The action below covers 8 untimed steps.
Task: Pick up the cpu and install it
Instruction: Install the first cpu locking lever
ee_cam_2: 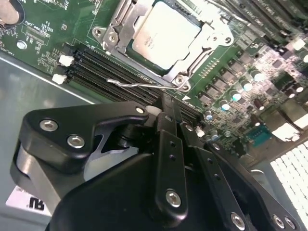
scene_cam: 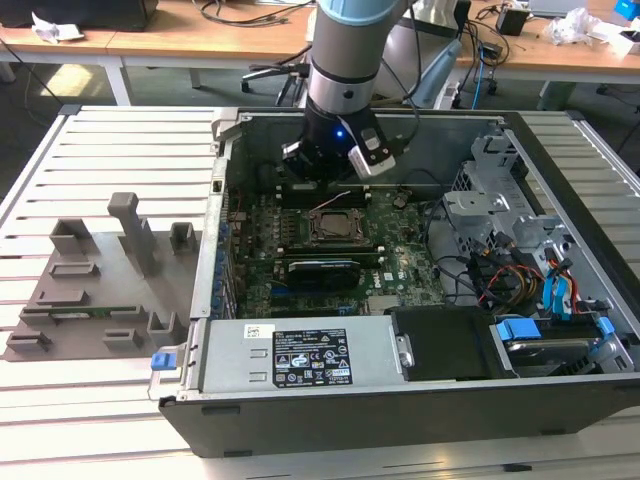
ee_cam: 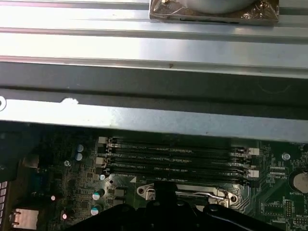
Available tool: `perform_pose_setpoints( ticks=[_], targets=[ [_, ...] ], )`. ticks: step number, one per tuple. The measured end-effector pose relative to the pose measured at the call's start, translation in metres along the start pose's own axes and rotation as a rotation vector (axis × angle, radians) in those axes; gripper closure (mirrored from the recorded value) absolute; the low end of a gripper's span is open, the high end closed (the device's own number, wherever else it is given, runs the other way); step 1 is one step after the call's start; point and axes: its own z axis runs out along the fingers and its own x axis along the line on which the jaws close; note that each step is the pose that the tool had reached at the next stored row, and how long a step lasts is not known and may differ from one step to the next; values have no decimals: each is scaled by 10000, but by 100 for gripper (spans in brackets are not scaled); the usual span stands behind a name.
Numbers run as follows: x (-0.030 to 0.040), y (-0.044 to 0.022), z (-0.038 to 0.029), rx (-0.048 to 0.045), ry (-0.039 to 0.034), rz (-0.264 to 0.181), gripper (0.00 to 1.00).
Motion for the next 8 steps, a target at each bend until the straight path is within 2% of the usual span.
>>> perform_pose_setpoints(
  ticks=[5,8],
  targets=[
    [-25,60,96,3,9,-64,89],
    [-56,66,111,6,11,-64,89]
  ],
)
